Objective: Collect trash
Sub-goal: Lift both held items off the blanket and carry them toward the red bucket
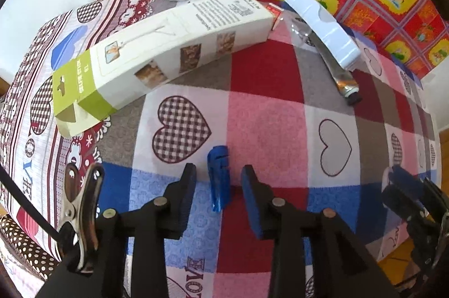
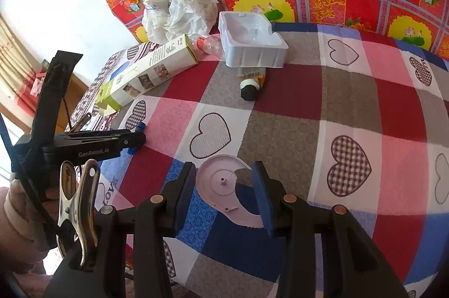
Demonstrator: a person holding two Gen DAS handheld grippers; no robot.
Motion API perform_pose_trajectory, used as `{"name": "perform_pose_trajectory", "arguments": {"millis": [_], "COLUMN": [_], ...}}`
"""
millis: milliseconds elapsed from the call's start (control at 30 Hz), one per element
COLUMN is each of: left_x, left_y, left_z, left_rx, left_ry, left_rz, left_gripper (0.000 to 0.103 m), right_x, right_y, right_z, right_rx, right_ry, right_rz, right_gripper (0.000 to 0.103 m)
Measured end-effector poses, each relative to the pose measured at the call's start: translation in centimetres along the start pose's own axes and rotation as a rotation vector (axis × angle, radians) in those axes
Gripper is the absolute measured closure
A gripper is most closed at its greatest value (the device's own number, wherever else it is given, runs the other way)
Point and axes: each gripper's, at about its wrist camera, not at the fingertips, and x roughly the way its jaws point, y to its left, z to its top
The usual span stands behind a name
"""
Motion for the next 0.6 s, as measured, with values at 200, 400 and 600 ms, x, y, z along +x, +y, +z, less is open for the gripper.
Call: {"name": "perform_pose_trajectory", "arguments": {"millis": [200, 400, 600], "left_x": [0.4, 0.6, 0.4], "left_y": [-1.0, -0.1, -0.1], "left_z": [0.2, 0.7, 0.3], "left_rx": [0.030, -0.031, -0.045], "left_ry": [-0.013, 0.007, 0.011], "left_rz": [0.037, -0.013, -0.041], "left_gripper": [0.068, 0.087, 0.087], "right_x": [0.0, -0.3, -0.9], "right_y": [-0.3, -0.5, -1.1], "right_z": [-0.1, -0.3, -0.6], "right_rx": [0.018, 0.037, 0.049], "right_ry": [-0.005, -0.017, -0.024], "right_rz": [-0.003, 0.002, 0.004], "right_gripper": [0.061, 0.061, 0.061]}}
